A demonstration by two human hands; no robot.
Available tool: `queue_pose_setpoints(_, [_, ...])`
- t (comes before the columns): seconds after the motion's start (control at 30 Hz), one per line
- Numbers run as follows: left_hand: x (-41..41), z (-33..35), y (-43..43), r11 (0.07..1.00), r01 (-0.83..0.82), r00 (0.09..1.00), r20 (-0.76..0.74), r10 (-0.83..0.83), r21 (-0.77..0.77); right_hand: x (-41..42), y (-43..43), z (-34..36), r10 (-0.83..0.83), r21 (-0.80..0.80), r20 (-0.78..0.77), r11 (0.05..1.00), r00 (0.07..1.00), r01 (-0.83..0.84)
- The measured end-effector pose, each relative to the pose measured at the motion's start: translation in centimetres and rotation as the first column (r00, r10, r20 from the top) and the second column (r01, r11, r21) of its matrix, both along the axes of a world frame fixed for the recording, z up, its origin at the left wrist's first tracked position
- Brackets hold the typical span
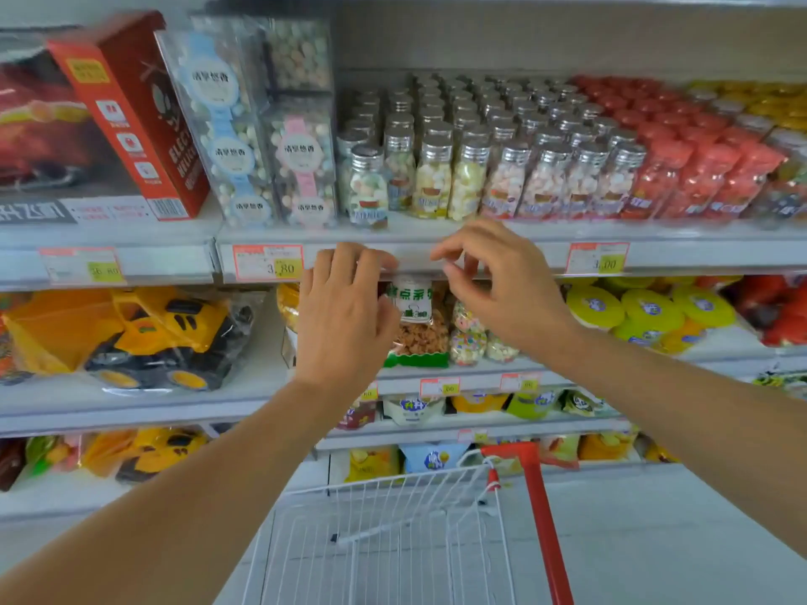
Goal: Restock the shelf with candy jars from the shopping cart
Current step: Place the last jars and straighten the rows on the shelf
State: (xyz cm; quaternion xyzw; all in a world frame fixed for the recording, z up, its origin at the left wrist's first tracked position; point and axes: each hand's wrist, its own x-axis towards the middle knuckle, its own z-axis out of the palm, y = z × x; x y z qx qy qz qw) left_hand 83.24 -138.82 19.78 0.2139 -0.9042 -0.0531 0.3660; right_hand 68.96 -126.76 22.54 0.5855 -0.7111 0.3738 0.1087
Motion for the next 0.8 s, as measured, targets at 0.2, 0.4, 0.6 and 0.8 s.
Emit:
queue_pose_setpoints(0.2, [3.1,-9.7,1.5,0.966,-0.037,0.897,0.435,-0.081,0.258,3.4,4.2,-12.8,-0.125,0.361,0.102,0.929,0.987,0.081])
queue_pose_setpoints(0.4, [6.6,-19.7,1.4,0.911,-0.105,0.622,0.742,-0.252,0.398,6.3,7.7,-23.7,-0.387,0.850,-0.135,0.428,0.912,0.308])
queue_pose_setpoints(0.6, [8.0,-28.1,0.2,0.903,0.066,0.412,0.813,-0.413,0.425,9.2,7.5,-30.4,-0.536,0.867,-0.213,0.281,0.817,0.411])
queue_pose_setpoints(0.8, [8.5,-33.5,-1.3,0.888,0.202,0.318,0.830,-0.459,0.414,11.5,6.4,-33.9,-0.685,0.736,-0.156,0.400,0.711,0.546])
